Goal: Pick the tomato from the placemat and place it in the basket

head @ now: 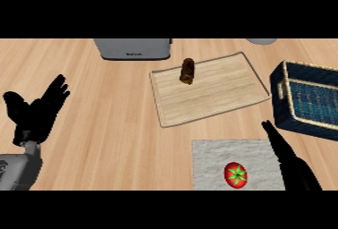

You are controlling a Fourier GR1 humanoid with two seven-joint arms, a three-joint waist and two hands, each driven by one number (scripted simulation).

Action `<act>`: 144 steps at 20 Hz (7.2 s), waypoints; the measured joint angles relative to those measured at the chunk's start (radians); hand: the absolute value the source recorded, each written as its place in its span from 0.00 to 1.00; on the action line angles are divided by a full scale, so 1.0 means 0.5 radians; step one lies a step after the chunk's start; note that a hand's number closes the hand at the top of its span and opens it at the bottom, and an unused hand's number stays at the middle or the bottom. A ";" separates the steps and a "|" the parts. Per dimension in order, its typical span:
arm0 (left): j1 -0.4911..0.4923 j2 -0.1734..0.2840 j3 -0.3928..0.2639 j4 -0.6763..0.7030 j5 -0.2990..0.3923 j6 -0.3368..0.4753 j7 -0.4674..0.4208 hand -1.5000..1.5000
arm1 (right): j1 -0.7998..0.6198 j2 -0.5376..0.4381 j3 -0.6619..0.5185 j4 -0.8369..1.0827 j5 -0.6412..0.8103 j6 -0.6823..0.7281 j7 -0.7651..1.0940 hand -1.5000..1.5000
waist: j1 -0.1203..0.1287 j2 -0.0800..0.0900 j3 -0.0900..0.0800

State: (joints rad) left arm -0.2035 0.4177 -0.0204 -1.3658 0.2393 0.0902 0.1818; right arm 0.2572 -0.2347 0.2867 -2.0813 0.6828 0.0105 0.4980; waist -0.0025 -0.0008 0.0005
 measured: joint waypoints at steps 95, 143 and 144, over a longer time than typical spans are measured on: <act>0.011 -0.270 0.349 -0.104 -0.329 -0.302 0.097 0.50 | 0.364 0.259 0.736 -0.617 0.830 -0.187 -0.237 1.00 | 0.019 0.015 -0.010; -0.001 -0.326 0.380 -0.098 -0.380 -0.310 0.113 0.50 | -1.534 -0.463 -1.882 1.191 -0.539 0.180 -0.586 0.00 | 0.004 0.002 -0.001; 0.010 -0.331 0.378 -0.111 -0.381 -0.309 0.112 0.50 | -1.541 -0.452 -1.929 1.209 -0.573 0.140 -0.580 0.00 | 0.005 0.001 0.000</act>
State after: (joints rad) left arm -0.1986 0.2524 0.1686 -1.4211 0.0487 -0.0644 0.2379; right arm -0.5134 -0.4606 -0.6780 -1.4768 0.3964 0.0806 0.2079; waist 0.0000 -0.0004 0.0003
